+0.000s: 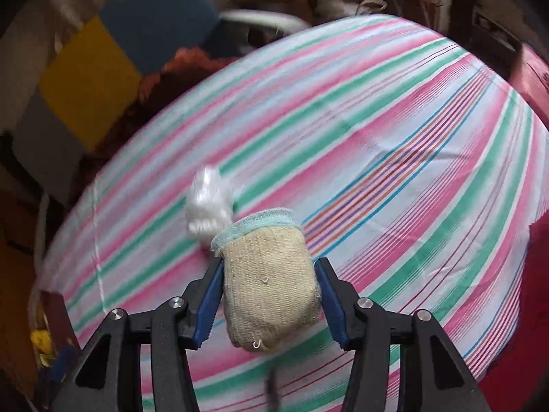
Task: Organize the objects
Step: 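Grasp the beige sock with the right tool while the left tool grasps the white wrapped item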
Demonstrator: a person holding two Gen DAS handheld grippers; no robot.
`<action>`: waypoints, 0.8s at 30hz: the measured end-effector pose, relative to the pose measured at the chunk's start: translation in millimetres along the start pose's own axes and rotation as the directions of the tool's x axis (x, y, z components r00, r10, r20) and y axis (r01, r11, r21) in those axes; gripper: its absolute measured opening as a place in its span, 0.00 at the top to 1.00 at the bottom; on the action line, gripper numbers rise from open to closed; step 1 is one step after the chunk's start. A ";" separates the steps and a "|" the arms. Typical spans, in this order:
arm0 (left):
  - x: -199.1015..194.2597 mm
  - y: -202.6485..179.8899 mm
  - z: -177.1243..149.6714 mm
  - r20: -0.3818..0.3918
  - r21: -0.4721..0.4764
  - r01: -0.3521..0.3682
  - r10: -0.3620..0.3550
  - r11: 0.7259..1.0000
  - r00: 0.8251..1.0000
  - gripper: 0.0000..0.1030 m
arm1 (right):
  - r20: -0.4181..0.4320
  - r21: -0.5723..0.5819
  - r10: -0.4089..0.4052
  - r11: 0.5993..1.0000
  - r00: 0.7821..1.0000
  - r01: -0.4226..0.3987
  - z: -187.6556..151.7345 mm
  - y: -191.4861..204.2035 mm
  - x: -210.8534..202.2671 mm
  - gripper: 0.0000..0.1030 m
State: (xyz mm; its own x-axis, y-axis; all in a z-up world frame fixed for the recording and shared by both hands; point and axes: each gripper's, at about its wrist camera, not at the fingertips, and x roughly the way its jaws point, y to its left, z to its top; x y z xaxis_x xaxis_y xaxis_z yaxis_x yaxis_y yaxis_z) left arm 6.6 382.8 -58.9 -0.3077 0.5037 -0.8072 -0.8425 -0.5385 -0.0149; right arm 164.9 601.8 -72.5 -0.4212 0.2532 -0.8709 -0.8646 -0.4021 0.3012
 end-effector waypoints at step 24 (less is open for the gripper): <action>98.0 -85.9 109.4 -0.060 0.060 0.204 -0.201 0.977 0.978 0.35 | 0.104 0.185 0.176 0.964 0.979 -0.193 -0.4 -35.8 -18.1 0.48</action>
State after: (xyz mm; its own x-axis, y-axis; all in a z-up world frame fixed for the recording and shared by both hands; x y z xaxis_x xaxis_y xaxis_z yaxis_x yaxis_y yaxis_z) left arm 0.5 552.3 -72.1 -0.1050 0.5602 -0.8217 -0.9124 -0.3830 -0.1445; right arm 203.5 611.3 -67.7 -0.5929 0.2683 -0.7593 -0.8026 -0.2733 0.5302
